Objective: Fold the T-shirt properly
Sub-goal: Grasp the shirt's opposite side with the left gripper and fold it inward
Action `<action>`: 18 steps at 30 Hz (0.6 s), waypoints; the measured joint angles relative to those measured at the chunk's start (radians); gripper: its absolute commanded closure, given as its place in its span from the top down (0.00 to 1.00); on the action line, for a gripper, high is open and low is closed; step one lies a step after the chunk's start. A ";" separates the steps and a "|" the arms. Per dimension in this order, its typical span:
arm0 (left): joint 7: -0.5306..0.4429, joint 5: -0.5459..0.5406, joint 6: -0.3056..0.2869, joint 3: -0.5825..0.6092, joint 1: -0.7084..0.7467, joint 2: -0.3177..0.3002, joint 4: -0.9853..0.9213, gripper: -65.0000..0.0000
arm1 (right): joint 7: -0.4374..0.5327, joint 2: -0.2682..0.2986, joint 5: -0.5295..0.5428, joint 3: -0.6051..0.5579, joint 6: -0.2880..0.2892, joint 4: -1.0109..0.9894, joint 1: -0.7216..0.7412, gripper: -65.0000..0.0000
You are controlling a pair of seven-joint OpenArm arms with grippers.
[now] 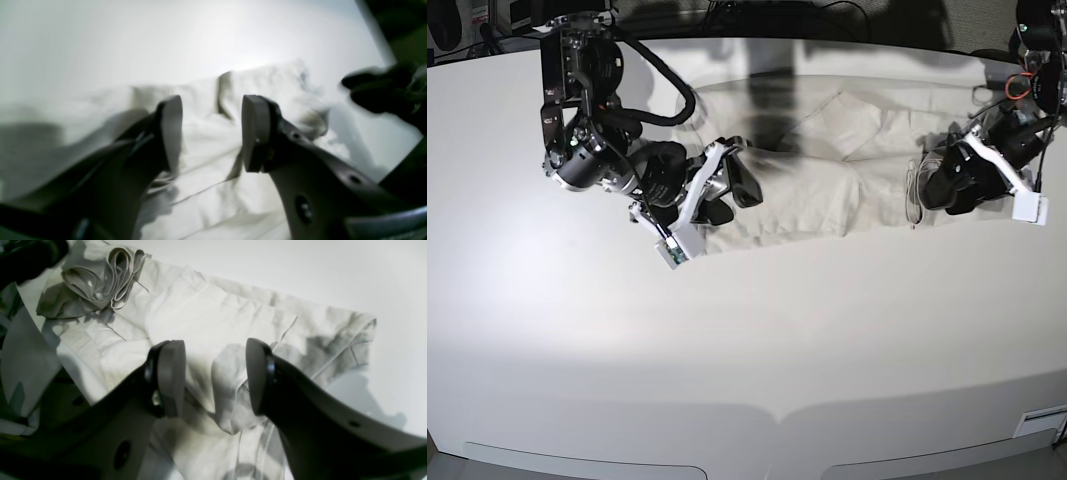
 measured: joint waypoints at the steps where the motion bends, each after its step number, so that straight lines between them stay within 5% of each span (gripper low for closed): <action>1: 0.000 0.011 0.000 -0.029 0.013 -0.015 0.031 0.44 | 0.000 0.000 0.000 0.000 0.000 0.000 0.000 0.45; 8: -0.035 0.132 -0.014 -0.143 0.138 -0.056 0.118 0.44 | 0.000 0.000 0.002 0.000 0.000 0.000 0.000 0.45; 18: -0.460 0.676 -0.038 -0.002 0.203 -0.036 0.115 0.43 | -0.019 0.000 0.010 -0.002 0.000 0.000 0.000 0.45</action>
